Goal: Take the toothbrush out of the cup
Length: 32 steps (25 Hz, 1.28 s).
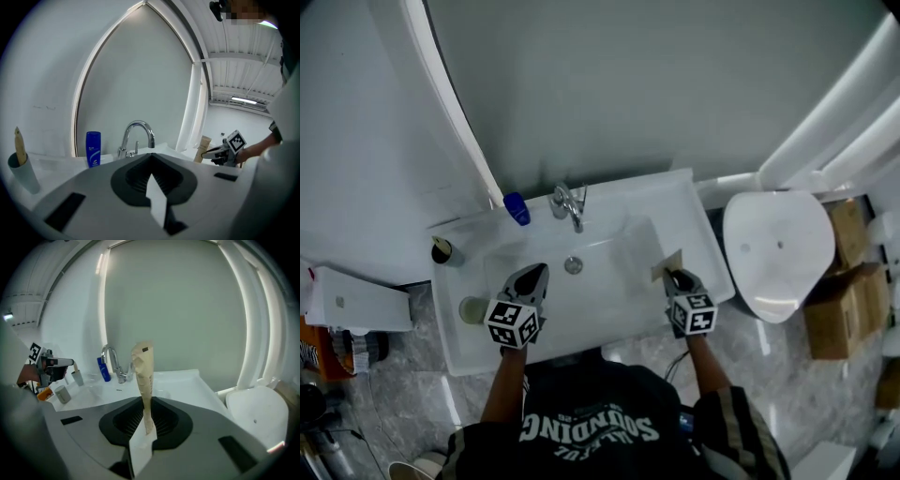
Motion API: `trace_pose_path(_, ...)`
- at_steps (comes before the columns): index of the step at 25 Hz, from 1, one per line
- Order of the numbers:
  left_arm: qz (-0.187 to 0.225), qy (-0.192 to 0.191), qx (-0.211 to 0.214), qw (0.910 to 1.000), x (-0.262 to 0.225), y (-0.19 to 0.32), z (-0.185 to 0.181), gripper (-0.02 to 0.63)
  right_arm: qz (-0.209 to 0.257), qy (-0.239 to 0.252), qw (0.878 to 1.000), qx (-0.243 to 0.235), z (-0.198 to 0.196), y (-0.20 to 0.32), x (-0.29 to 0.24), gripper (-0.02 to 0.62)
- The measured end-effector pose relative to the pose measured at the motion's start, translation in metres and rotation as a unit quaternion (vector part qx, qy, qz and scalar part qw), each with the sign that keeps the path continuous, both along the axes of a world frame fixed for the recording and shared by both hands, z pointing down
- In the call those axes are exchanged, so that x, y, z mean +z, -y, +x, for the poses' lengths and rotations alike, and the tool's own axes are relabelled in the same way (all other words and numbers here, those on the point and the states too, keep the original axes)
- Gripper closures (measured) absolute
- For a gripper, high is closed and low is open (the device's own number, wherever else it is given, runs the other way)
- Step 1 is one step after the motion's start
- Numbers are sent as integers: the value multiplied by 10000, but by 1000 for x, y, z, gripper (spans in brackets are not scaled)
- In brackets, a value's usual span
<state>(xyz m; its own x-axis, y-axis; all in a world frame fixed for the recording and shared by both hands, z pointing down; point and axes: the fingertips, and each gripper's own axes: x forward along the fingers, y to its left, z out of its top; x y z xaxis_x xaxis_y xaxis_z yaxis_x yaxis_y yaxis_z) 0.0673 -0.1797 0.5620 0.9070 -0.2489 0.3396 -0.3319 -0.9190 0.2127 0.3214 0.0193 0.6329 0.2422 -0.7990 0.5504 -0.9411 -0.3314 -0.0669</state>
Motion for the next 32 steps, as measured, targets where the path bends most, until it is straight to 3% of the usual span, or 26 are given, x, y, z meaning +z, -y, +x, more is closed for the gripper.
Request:
trace_pose_path(7,-11,38,410,9992,4,-23,43,606,-381,-50,9965,739,76,-65,6,549)
trace_pose_path(13,-56,187,539,9984,13,-34,56,606,-1685,-339,9818,806,126,-108,26,549)
trace_pose_path(19,-81,325,461,9984,17,-33,52,606,-2368,27,9699,563,136,-96,51,549)
trace_pose_path(23,-97,391,321,9987,20,-28,44,606,-2479,10,9665,662,151,-82,66,549)
trace_pose_path(30,-105,525,-1,9986,22,-20,24,607,-2640,394,9619,586,153,-58,108,549)
trace_pose_path(32,-110,557,-90,9983,24,-17,18,606,-2856,422,9547,717,156,-64,120,549)
